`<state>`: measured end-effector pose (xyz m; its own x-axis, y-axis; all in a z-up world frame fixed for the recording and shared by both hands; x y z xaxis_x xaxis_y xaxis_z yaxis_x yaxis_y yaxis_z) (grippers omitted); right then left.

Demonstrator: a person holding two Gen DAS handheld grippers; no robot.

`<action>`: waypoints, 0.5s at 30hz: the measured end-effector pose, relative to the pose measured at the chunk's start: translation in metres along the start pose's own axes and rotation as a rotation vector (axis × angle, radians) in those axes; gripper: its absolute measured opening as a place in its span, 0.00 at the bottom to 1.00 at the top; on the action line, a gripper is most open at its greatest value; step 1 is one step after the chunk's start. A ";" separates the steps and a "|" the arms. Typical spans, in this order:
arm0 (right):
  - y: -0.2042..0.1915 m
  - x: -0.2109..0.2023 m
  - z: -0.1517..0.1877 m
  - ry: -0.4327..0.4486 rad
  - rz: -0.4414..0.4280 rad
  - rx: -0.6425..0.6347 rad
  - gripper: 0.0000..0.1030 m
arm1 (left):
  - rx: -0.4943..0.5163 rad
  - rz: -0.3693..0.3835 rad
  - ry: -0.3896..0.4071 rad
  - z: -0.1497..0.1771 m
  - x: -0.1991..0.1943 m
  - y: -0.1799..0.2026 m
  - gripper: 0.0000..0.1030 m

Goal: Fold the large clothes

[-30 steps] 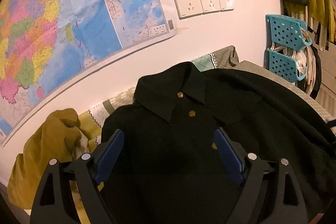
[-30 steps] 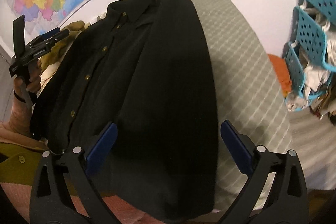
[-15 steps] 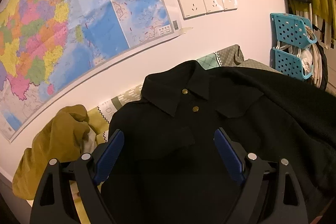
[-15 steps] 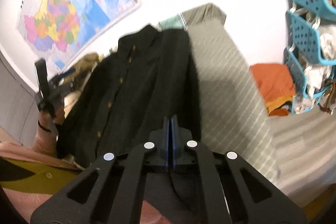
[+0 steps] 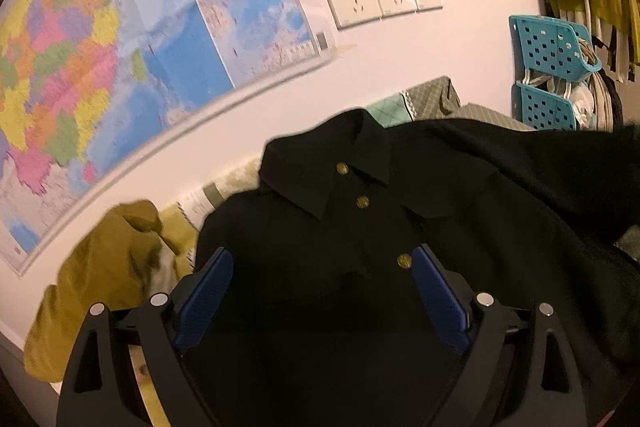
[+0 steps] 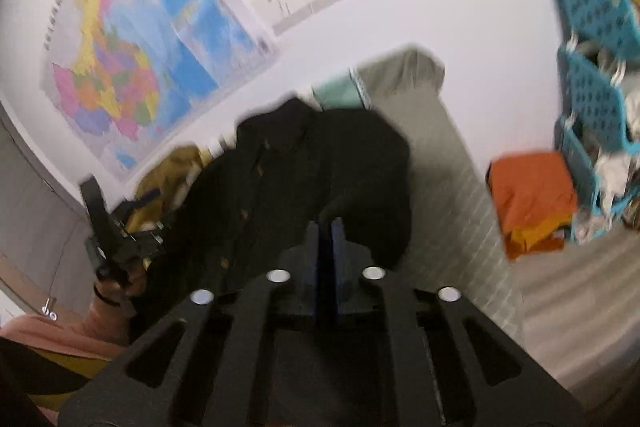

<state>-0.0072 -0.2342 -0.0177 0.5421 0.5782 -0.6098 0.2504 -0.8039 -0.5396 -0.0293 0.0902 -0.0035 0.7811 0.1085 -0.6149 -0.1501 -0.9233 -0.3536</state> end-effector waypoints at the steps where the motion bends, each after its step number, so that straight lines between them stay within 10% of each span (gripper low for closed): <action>1: 0.003 0.010 0.005 -0.020 0.041 -0.008 0.31 | -0.008 0.014 -0.014 0.002 0.004 -0.001 0.85; 3: 0.008 0.022 0.013 -0.062 0.078 -0.021 0.77 | -0.021 0.038 -0.037 0.006 0.009 -0.001 0.85; 5: 0.014 0.029 0.023 -0.104 0.083 -0.037 0.77 | -0.027 0.066 -0.061 0.010 0.014 -0.001 0.85; 7: 0.020 0.036 0.032 -0.143 0.115 -0.048 0.61 | -0.024 0.081 -0.080 0.013 0.018 0.001 0.85; 10: 0.023 0.036 0.041 -0.180 0.077 -0.033 0.03 | -0.017 0.103 -0.096 0.017 0.021 0.005 0.85; 15: -0.014 0.000 0.014 -0.060 -0.054 -0.031 0.03 | -0.024 0.226 -0.097 0.014 0.017 0.014 0.85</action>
<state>-0.0223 -0.2208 -0.0184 0.4782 0.6275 -0.6145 0.3036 -0.7746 -0.5548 -0.0260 0.0844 -0.0288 0.6671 -0.0678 -0.7419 -0.2989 -0.9365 -0.1832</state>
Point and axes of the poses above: each gripper's, at about its wrist camera, not at the fingertips, and x roughly the way its jaws point, y to its right, z to its underside, the point moved 3 cm from there along x, roughly the way its jaws point, and after that the axes turned 5 degrees about x, right-handed, at the moved point
